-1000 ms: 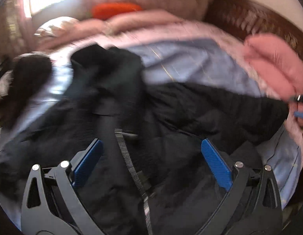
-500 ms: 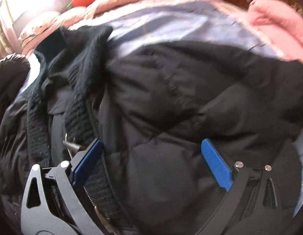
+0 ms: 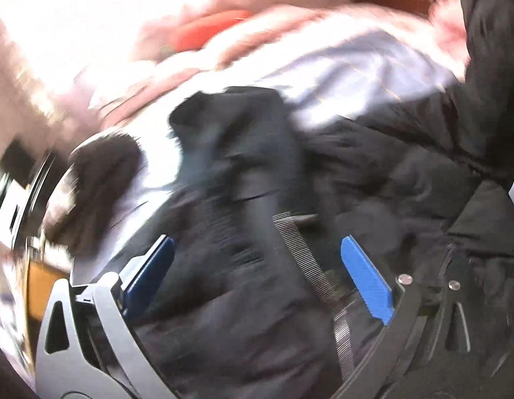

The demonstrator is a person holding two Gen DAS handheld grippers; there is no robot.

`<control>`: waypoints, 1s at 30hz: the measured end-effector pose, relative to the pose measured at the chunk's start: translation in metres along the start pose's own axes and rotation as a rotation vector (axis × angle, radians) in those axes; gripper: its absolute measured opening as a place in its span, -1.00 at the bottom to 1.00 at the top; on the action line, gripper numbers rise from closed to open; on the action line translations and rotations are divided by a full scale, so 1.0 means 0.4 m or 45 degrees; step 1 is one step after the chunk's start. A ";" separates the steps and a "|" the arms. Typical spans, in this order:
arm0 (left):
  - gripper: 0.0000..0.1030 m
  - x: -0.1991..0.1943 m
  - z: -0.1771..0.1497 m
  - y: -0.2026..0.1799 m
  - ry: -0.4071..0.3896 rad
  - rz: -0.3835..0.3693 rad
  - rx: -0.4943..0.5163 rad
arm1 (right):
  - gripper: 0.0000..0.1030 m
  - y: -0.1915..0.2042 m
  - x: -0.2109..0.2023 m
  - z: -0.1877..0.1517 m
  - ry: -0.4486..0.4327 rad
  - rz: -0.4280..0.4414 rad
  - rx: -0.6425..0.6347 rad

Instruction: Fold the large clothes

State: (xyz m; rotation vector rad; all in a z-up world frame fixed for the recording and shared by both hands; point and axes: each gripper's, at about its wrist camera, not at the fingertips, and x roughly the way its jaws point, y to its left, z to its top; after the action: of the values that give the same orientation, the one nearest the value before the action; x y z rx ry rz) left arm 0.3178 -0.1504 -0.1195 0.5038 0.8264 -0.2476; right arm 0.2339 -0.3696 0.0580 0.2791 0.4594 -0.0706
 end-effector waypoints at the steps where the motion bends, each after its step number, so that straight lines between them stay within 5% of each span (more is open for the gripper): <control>1: 0.96 -0.035 -0.026 0.081 -0.008 0.048 -0.072 | -0.58 0.086 0.017 -0.005 0.026 0.069 -0.049; 4: 0.96 -0.096 -0.104 0.288 -0.014 0.190 -0.316 | -0.42 0.386 0.128 -0.091 0.213 0.269 -0.231; 7: 0.96 -0.113 -0.175 0.430 0.045 0.133 -0.563 | -0.18 0.594 0.274 -0.257 0.534 0.379 -0.390; 11: 0.96 -0.101 -0.236 0.493 0.087 0.115 -0.711 | -0.14 0.709 0.358 -0.459 1.006 0.368 -0.546; 15: 0.96 -0.062 -0.228 0.433 0.084 0.101 -0.619 | 0.00 0.634 0.257 -0.439 0.883 0.368 -0.555; 17: 0.96 -0.025 -0.216 0.389 0.093 0.097 -0.541 | 0.32 0.611 0.238 -0.404 0.738 0.365 -0.551; 18: 0.96 -0.010 -0.208 0.364 0.109 0.110 -0.501 | 0.84 0.609 0.228 -0.389 0.657 0.385 -0.526; 19: 0.96 0.002 -0.203 0.345 0.118 0.130 -0.472 | 0.97 0.614 0.205 -0.374 0.549 0.430 -0.487; 21: 0.96 0.013 -0.198 0.329 0.118 0.180 -0.428 | 0.97 0.643 0.192 -0.357 0.479 0.501 -0.475; 25: 0.96 -0.006 -0.207 0.359 0.098 0.296 -0.425 | 0.97 0.659 0.173 -0.314 0.551 0.713 -0.388; 27: 0.96 -0.020 -0.222 0.396 0.084 0.276 -0.491 | 0.97 0.579 0.120 -0.247 0.433 0.674 -0.271; 30: 0.96 -0.034 -0.229 0.418 0.053 0.168 -0.559 | 0.97 0.422 0.112 -0.220 0.409 0.350 -0.189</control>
State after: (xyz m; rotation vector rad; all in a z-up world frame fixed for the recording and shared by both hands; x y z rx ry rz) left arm 0.3174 0.0402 -0.1060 0.1502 0.8547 0.0684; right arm 0.2582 -0.1833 0.0047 0.2056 0.7371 0.2799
